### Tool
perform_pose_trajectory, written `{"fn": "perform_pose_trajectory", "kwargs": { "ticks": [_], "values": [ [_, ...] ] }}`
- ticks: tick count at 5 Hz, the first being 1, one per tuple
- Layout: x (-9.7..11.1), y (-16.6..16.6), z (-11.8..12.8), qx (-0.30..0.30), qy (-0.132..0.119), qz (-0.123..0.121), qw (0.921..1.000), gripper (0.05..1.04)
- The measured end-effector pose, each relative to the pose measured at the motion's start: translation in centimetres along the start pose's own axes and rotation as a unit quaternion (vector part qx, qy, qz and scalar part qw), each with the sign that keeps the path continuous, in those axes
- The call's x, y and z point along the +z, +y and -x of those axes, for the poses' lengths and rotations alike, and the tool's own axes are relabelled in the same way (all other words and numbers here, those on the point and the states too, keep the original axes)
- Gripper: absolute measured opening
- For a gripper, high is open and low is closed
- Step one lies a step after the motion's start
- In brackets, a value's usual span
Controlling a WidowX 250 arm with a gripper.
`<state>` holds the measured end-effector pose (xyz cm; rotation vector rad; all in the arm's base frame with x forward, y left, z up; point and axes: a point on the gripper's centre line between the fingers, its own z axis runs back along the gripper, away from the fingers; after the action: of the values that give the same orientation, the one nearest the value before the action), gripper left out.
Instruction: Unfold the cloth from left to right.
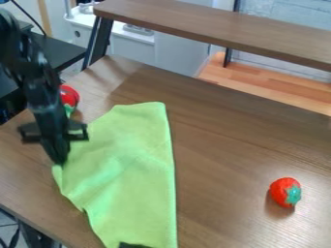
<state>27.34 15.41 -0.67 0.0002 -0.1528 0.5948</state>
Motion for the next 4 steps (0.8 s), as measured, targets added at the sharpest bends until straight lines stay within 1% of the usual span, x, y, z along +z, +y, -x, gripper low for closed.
{"fn": "perform_pose_trajectory", "kwargs": {
  "ticks": [1, 2, 3, 4],
  "values": [
    [3.7, -0.2, -0.8, 0.042, 0.006, -0.008, 0.9991, 0.058],
    [5.0, -1.7, -1.3, 0.057, 0.022, -0.014, 0.9980, 0.056],
    [4.7, -3.7, -1.6, 0.059, 0.028, -0.032, 0.9973, 0.056],
    [4.3, -6.7, -1.5, 0.049, 0.031, -0.041, 0.9974, 0.056]
  ]
}}
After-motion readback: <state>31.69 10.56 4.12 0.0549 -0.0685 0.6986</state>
